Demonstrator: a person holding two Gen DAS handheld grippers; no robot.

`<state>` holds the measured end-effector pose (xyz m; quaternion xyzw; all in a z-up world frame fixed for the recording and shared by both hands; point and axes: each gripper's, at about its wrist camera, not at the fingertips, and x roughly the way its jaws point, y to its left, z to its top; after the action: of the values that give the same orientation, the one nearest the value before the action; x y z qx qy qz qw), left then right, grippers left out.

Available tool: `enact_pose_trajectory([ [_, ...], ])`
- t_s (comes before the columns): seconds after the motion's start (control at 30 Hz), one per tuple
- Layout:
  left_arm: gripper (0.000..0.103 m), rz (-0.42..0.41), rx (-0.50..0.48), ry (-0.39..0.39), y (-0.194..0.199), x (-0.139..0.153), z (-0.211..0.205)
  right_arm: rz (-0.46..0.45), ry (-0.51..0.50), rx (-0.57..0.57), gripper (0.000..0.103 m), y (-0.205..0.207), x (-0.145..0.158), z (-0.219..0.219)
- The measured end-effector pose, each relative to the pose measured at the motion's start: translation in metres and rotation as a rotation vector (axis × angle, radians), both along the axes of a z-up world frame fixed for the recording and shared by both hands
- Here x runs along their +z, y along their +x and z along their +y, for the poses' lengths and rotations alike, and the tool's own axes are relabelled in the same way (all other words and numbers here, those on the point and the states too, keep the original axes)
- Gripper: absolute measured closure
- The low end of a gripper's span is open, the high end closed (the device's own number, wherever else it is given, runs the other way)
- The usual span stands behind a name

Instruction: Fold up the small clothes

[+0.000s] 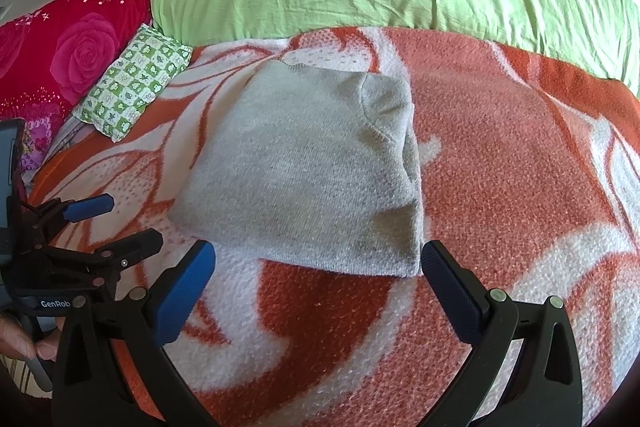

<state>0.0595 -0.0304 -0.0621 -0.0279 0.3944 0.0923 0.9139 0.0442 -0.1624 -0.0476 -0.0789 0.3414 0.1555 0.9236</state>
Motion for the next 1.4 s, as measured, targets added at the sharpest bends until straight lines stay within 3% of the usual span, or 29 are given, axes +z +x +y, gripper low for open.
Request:
enact_pose_trajectory([
  [1.4,0.006,0.009,0.001,-0.036,0.013,0.012,-0.002,-0.006,0.016,-0.01,0.0,0.011,0.013,-0.009],
])
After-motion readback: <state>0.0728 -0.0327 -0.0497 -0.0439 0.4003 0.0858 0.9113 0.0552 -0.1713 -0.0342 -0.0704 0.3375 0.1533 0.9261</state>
